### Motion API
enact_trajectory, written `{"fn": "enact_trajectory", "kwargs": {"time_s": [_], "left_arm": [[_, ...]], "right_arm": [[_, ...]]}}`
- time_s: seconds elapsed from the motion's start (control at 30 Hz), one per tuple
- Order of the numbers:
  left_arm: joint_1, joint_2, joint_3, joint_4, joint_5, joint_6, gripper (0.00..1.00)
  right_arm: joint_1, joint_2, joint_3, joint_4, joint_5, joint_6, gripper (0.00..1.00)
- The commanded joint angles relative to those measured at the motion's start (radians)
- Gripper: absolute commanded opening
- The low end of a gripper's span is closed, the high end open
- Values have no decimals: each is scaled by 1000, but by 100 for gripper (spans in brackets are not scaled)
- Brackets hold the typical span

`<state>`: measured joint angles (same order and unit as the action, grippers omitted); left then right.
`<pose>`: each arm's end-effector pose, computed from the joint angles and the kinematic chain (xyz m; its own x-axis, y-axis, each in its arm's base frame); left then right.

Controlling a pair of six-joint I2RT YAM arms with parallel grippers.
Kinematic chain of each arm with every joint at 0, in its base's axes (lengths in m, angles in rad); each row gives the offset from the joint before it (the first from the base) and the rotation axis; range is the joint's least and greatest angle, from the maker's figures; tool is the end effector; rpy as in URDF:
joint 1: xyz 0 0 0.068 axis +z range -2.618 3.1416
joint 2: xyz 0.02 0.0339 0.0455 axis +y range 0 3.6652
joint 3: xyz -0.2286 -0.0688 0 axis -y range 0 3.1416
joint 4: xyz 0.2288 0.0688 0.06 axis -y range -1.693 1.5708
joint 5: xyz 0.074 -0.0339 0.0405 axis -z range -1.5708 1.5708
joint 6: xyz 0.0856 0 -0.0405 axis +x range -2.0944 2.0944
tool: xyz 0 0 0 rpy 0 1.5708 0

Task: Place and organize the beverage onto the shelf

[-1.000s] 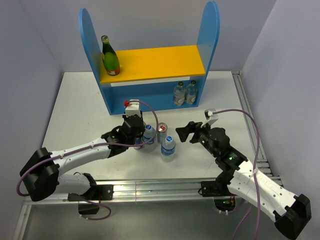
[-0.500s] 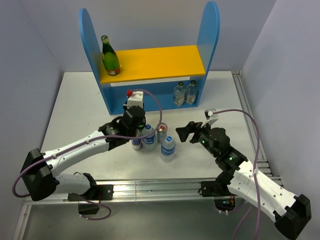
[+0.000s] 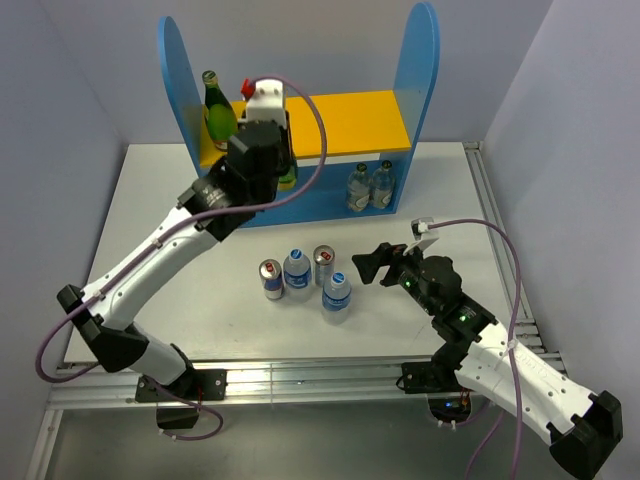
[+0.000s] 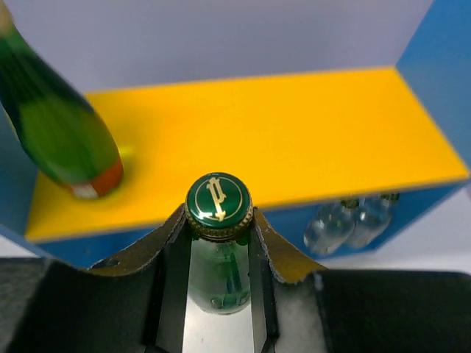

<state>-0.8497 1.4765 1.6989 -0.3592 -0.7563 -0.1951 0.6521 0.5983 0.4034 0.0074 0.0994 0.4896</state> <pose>0.2708 -0.2191 0.4315 -0.1072 -0.0916 -0.9900 0.0782 0.9919 -0.1002 0.1829 0.1289 0.2271 -0.3783 0.2999 -0.8758 -0.3949 0.8034 0.4457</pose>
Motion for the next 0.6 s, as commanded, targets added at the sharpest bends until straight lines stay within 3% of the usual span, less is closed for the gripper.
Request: {"fn": "enact_trajectory", "kwargs": {"time_s": [0.0, 0.17, 0.27, 0.57], "left_arm": [[59, 42, 226, 37, 17, 63, 0], [132, 134, 407, 25, 48, 78, 0], [161, 145, 363, 141, 48, 109, 0], [238, 249, 398, 244, 57, 128, 0]], "right_arm": [[4, -14, -3, 48, 22, -2, 95], [4, -29, -6, 45, 22, -2, 95], [4, -34, -6, 43, 19, 0, 95], [4, -43, -9, 43, 10, 1, 95]]}}
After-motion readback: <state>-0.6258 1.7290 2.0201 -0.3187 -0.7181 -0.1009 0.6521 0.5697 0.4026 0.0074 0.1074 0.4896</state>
